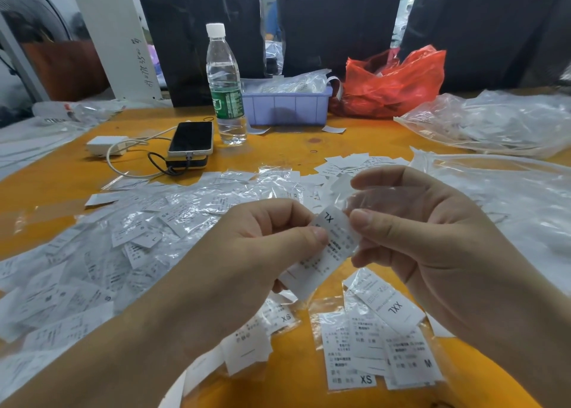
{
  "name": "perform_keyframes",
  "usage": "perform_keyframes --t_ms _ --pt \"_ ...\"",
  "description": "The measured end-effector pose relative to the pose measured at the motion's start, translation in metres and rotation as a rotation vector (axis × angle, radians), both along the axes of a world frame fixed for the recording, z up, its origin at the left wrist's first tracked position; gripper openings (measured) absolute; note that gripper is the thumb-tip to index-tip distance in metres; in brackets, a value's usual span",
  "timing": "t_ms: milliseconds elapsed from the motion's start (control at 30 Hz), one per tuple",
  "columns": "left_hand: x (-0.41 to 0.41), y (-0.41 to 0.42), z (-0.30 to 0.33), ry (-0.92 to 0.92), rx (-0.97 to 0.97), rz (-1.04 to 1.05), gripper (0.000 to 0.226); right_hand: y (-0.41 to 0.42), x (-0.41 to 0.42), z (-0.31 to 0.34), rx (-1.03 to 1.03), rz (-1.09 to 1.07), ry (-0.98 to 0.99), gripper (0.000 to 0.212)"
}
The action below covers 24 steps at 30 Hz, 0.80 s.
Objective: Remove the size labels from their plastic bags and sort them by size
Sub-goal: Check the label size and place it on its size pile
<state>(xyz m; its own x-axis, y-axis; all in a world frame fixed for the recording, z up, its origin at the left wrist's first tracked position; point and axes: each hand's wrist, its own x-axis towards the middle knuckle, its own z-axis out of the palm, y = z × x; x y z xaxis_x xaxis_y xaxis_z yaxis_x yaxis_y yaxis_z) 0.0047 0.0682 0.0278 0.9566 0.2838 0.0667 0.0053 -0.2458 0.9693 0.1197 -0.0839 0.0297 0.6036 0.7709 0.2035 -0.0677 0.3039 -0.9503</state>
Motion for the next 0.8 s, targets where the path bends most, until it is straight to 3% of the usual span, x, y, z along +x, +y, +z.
perform_keyframes --t_ms 567,800 --pt "0.0007 -0.0011 -0.0031 -0.035 0.081 0.042 0.024 0.0013 -0.0017 -0.0044 -0.095 -0.075 -0.200 0.030" --pt "0.0005 0.0001 -0.0019 -0.071 0.049 0.060 0.021 0.0006 -0.0087 -0.0048 -0.161 -0.173 -0.460 0.029"
